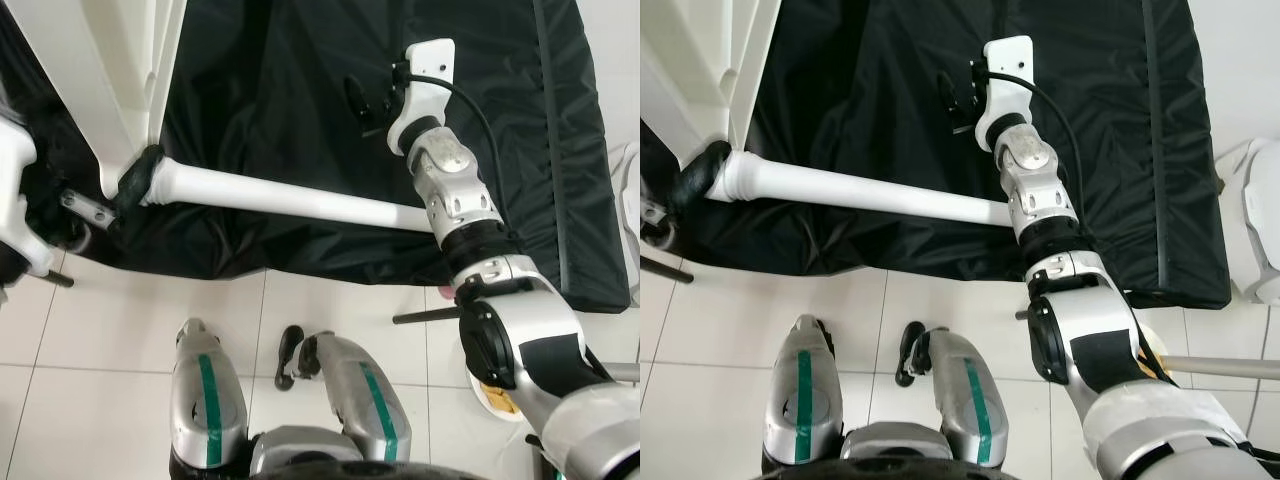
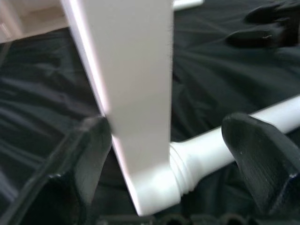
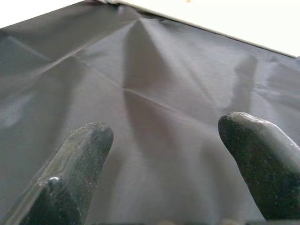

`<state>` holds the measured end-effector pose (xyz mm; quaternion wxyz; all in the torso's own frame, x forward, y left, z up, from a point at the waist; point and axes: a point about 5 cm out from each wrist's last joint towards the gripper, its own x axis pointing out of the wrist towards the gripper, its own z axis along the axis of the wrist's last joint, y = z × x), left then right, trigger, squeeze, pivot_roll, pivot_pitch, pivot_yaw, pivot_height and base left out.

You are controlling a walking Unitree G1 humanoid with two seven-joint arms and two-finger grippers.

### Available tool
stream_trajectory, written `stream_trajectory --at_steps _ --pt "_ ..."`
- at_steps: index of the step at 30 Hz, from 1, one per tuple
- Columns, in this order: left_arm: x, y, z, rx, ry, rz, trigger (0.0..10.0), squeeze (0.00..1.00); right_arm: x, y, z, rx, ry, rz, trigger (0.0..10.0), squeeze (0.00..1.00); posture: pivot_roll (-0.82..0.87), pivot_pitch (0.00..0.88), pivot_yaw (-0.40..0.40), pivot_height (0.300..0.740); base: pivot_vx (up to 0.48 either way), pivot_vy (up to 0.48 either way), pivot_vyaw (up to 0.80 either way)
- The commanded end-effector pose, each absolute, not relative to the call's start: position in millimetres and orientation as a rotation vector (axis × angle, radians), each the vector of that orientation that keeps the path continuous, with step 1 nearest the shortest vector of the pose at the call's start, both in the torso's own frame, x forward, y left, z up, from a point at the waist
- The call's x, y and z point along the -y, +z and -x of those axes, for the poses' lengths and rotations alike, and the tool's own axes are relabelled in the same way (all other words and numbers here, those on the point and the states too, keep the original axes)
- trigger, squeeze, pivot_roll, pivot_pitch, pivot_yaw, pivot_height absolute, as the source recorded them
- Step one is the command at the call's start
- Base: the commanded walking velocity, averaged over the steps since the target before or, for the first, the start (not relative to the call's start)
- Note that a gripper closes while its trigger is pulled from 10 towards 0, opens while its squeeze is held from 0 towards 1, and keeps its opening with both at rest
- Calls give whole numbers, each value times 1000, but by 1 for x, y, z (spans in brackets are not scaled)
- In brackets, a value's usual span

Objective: Building children table

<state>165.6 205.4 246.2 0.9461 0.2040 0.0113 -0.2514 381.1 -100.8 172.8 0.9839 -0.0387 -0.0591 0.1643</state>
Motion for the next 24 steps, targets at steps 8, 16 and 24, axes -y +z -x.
stream_trajectory --at_steps 8,16,24 --pt "-181 228 -143 -148 -805 -295 10000 0 101 172 -383 112 333 76 10000 0 361 177 -236 740 0 0 0" --pt "-158 213 -151 -176 -896 -158 10000 0 104 174 -384 122 322 75 10000 0 341 176 -223 740 0 0 0" --pt "-156 208 -168 -143 -843 -113 10000 0 108 174 -384 131 300 72 10000 0 321 173 -207 740 0 0 0"
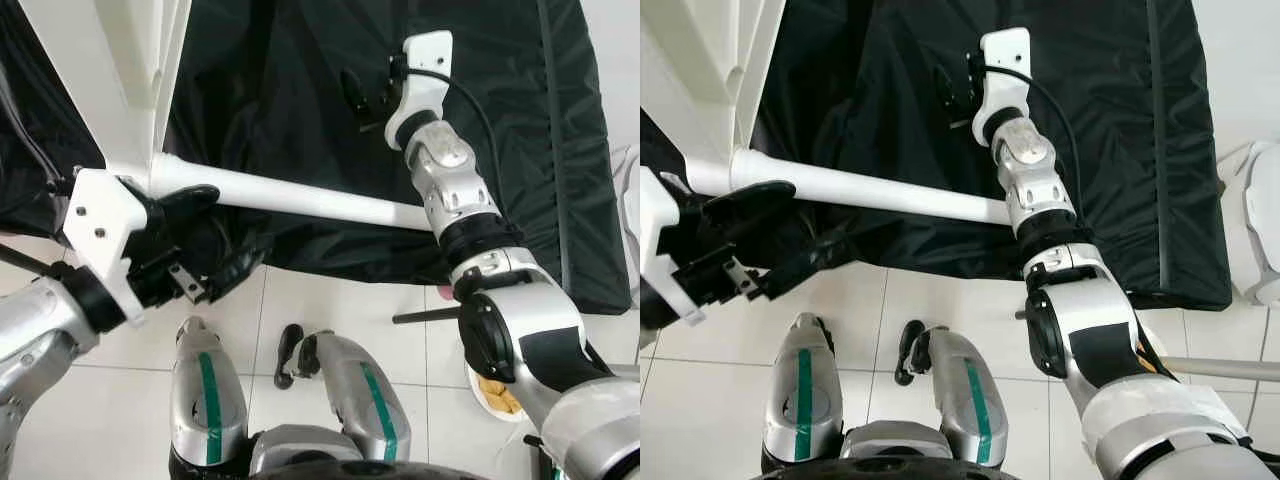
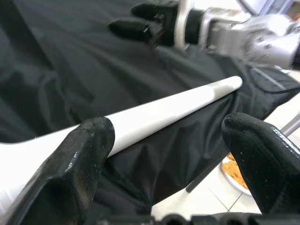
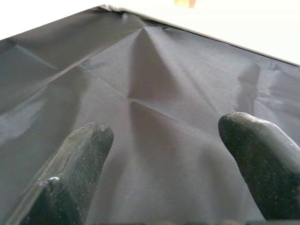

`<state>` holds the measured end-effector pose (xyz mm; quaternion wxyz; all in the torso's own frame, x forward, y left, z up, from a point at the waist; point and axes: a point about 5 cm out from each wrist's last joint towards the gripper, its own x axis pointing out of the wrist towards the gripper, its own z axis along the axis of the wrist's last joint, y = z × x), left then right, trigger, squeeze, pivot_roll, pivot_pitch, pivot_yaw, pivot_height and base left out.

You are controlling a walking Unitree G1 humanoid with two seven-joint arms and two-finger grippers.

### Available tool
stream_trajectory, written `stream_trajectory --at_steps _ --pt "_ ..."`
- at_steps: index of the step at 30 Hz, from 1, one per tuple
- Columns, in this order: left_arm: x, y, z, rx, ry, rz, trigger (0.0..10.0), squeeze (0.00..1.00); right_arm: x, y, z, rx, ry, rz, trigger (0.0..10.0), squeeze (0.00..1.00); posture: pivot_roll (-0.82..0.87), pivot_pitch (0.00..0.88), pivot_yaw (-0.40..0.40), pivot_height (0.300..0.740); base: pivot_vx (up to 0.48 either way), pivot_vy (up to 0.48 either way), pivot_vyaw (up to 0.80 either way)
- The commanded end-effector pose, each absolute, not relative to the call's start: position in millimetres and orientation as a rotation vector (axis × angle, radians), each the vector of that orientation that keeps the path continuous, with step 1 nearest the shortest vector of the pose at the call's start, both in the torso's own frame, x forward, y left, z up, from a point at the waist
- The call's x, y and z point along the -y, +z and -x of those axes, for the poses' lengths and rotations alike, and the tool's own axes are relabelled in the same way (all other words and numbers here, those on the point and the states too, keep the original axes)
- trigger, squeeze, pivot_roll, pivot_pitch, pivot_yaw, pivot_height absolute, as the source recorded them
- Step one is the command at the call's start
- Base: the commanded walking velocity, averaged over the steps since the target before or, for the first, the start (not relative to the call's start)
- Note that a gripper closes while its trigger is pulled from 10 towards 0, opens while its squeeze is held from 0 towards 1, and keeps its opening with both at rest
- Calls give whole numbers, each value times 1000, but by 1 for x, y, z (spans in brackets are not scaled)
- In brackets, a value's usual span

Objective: Building children table

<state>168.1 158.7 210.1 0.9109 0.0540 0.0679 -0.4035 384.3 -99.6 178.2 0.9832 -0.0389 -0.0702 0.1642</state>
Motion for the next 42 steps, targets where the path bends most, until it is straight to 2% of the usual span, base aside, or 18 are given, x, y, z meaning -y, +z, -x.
stream_trajectory --at_steps 1,4,7,10,11,14,24,30,37,42 --pt "-157 207 -173 -136 -810 -111 10000 0 109 174 -384 133 298 71 10000 0 315 171 -198 740 0 0 0" --pt "-158 205 -180 -133 -762 -96 10000 0 109 174 -384 135 294 70 10000 0 312 170 -194 740 0 0 0" --pt "-162 198 -203 -123 -560 -114 10000 0 112 174 -383 140 281 66 10000 0 303 167 -182 740 0 0 0" --pt "-164 196 -208 -124 -507 -122 10000 0 112 174 -383 141 280 65 10000 0 303 167 -182 740 0 0 0" --pt "-164 194 -218 -107 -392 -79 10000 0 113 173 -382 144 278 65 10000 0 298 164 -173 740 0 0 0" --pt "-159 194 -222 -80 -337 -51 10000 0 113 173 -382 146 275 63 10000 0 298 163 -171 740 0 0 0" --pt "-137 188 -224 -70 -326 -17 10000 0 112 174 -382 150 272 62 10000 0 295 164 -166 740 0 0 0" --pt "-114 189 -217 -65 -436 -54 10000 0 116 175 -382 149 266 64 10000 0 291 179 -173 740 0 0 0" --pt "-109 188 -217 -68 -458 -72 10000 0 116 175 -382 149 265 66 10000 0 290 181 -176 740 0 0 0" --pt "-104 182 -240 -67 -290 -149 10000 0 117 180 -384 160 261 66 10000 0 280 187 -175 740 0 0 0"
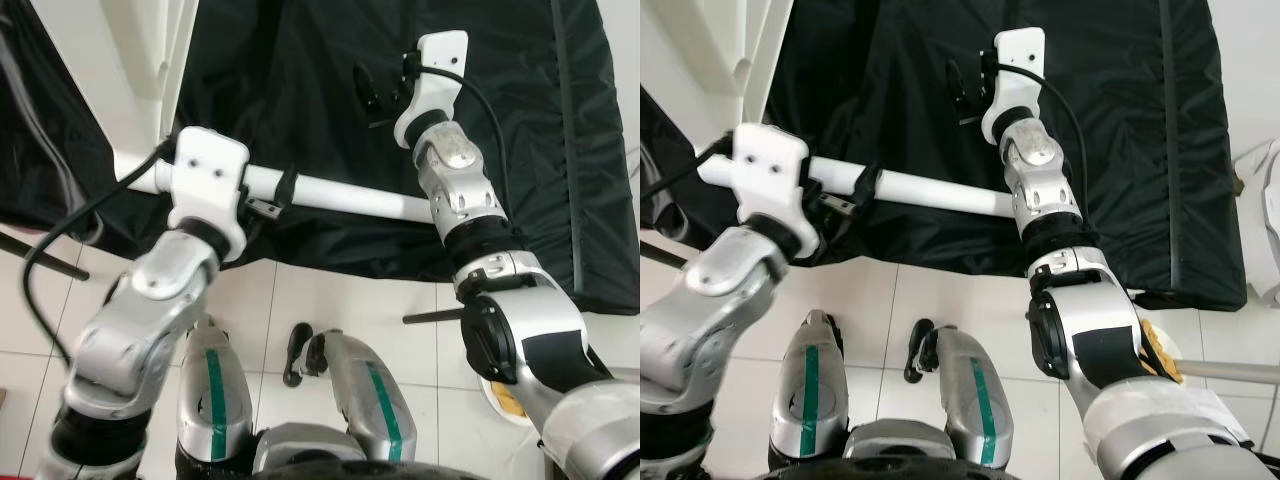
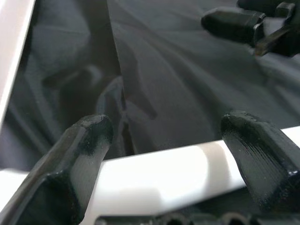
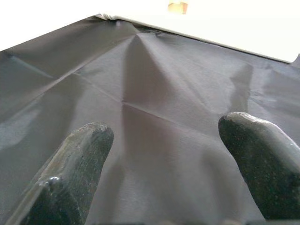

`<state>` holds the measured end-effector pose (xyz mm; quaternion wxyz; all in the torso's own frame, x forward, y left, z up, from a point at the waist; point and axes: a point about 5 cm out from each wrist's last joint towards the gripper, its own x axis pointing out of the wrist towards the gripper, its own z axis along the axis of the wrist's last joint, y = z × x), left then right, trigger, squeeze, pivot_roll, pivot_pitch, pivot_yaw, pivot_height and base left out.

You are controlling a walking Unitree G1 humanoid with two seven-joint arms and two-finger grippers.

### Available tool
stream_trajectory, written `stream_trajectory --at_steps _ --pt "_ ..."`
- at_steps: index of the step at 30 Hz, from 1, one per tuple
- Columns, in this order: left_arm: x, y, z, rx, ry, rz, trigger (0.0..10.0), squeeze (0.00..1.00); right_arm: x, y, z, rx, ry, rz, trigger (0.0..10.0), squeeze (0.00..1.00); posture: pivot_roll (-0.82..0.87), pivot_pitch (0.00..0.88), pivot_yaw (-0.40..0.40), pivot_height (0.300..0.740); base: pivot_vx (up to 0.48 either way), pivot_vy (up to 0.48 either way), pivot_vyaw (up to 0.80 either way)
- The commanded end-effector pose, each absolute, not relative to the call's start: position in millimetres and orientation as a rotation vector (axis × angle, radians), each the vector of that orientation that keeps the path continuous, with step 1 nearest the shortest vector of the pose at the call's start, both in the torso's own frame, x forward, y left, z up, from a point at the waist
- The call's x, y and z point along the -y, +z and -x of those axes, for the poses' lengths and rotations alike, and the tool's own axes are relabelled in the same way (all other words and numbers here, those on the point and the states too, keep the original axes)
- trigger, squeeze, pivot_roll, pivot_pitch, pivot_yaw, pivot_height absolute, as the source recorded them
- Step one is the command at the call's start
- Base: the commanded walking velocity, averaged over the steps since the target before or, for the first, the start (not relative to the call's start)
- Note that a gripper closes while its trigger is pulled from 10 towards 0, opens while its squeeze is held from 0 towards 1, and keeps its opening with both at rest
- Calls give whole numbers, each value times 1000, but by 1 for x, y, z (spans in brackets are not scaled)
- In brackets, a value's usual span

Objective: Building children table

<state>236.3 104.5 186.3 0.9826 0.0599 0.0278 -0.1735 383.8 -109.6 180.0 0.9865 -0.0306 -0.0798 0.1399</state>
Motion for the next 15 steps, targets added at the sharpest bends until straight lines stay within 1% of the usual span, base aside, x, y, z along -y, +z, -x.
stream_trajectory --at_steps 1,2,4,6,11,15 --pt "-104 182 -240 -67 -290 -149 10000 0 117 180 -384 160 261 66 10000 0 280 187 -175 740 0 0 0" --pt "-104 182 -240 -67 -290 -149 10000 0 117 180 -384 160 261 66 10000 0 280 187 -175 740 0 0 0" --pt "-107 183 -248 -61 -179 -159 10000 0 118 182 -384 166 254 60 10000 0 275 188 -174 740 0 0 0" --pt "-108 184 -253 -54 -116 -186 10000 0 118 183 -384 170 249 56 10000 0 276 187 -174 740 0 0 0" --pt "-107 187 -257 -36 -62 -227 10000 0 118 183 -384 175 245 55 10000 0 266 182 -171 740 0 0 0" --pt "-109 189 -259 -33 -20 -226 10000 0 120 185 -384 183 235 54 10000 0 266 182 -171 740 0 0 0"
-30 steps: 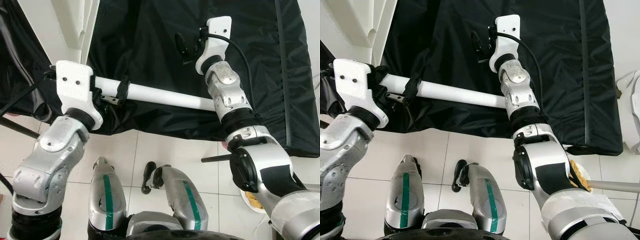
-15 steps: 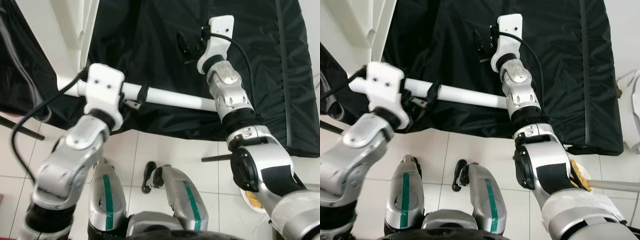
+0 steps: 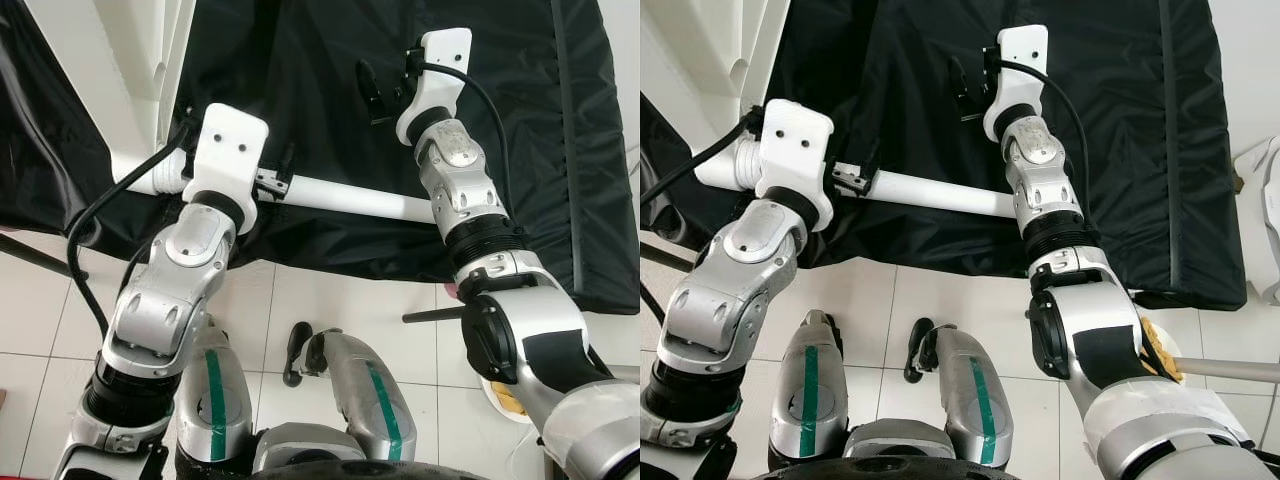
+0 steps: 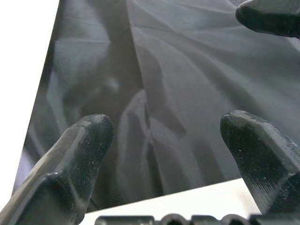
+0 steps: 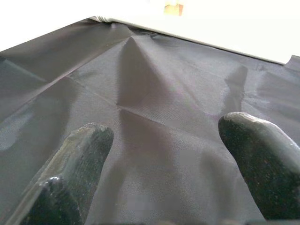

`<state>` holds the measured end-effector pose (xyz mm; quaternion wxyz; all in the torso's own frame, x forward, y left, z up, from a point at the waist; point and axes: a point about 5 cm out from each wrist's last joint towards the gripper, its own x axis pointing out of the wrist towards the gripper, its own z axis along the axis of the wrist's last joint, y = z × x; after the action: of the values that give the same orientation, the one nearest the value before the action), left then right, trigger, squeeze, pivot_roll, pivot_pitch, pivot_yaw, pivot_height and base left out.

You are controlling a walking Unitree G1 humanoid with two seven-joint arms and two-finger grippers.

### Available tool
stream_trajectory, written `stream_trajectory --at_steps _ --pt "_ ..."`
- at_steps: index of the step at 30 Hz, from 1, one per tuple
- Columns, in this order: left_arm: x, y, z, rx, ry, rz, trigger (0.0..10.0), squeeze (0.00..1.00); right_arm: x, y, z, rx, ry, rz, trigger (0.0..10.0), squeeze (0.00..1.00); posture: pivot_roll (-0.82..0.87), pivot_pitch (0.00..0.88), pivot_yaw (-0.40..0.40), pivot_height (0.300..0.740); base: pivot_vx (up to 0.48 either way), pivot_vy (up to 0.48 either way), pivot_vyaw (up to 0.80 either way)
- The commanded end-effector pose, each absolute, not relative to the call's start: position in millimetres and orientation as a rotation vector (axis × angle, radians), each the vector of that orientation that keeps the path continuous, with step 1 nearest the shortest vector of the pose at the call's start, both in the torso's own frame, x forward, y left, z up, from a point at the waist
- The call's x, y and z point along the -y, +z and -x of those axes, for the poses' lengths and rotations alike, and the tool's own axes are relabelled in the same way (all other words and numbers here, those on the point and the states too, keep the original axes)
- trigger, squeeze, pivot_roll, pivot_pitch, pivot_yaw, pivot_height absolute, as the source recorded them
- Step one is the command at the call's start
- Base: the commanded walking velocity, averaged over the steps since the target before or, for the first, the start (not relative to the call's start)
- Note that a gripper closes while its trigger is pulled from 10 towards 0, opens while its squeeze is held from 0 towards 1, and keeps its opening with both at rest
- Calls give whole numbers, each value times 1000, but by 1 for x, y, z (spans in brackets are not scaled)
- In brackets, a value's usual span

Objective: Building children table

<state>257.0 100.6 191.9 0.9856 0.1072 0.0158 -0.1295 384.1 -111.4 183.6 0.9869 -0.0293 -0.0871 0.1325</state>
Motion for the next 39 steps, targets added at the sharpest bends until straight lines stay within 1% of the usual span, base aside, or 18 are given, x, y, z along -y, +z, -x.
stream_trajectory --at_steps 1,10,12,13,14,15,16,18,19,21,22,23,25,28,32,34,36,39 --pt "-110 189 -260 -37 4 -231 10000 0 121 186 -384 195 231 61 10000 0 251 177 -164 740 0 0 0" --pt "-111 188 -262 -29 34 -259 10000 0 127 191 -379 251 214 80 10000 0 228 172 -152 740 0 0 0" --pt "-108 184 -263 5 14 -350 10000 0 136 193 -367 355 178 146 10000 0 187 168 -130 740 0 0 0" --pt "-108 184 -263 5 14 -350 10000 0 136 193 -367 355 178 146 10000 0 187 168 -130 740 0 0 0" --pt "-106 181 -263 18 -7 -380 10000 0 141 192 -357 406 149 176 10000 0 177 165 -121 740 0 0 0" --pt "-106 181 -263 18 -7 -380 10000 0 141 192 -357 406 149 176 10000 0 177 165 -121 740 0 0 0" --pt "-106 179 -263 29 -19 -400 10000 0 146 191 -347 456 116 210 10000 0 167 159 -109 740 0 0 0" --pt "-106 179 -263 29 -19 -400 10000 0 146 191 -347 456 116 210 10000 0 167 159 -109 740 0 0 0" --pt "-106 177 -264 34 -32 -406 10000 0 151 190 -338 495 70 237 10000 0 162 155 -102 740 0 0 0" --pt "-106 177 -264 34 -32 -406 10000 0 151 190 -338 495 70 237 10000 0 162 155 -102 740 0 0 0" --pt "-107 178 -268 46 -33 -416 10000 0 156 186 -318 581 -23 339 10000 0 149 143 -73 740 0 0 0" --pt "-107 178 -268 46 -33 -416 10000 0 156 186 -318 581 -23 339 10000 0 149 143 -73 740 0 0 0" --pt "-109 180 -272 57 -23 -422 10000 0 158 182 -301 647 -107 423 10000 0 140 131 -48 740 0 0 0" --pt "-110 181 -273 62 -18 -430 10000 0 158 181 -297 662 -133 444 10000 0 140 131 -48 740 0 0 0" --pt "-109 186 -276 93 -28 -415 10000 0 160 185 -284 727 -191 518 10000 0 125 119 -21 740 0 0 0" --pt "-109 186 -276 93 -28 -415 10000 0 160 185 -284 727 -191 518 10000 0 125 119 -21 740 0 0 0" --pt "-108 186 -279 113 -48 -422 10000 0 161 194 -271 815 -232 632 10000 0 120 115 -10 740 0 0 0" --pt "-107 186 -280 118 -53 -425 10000 0 160 199 -267 858 -246 677 10000 0 119 117 -7 740 0 0 0"
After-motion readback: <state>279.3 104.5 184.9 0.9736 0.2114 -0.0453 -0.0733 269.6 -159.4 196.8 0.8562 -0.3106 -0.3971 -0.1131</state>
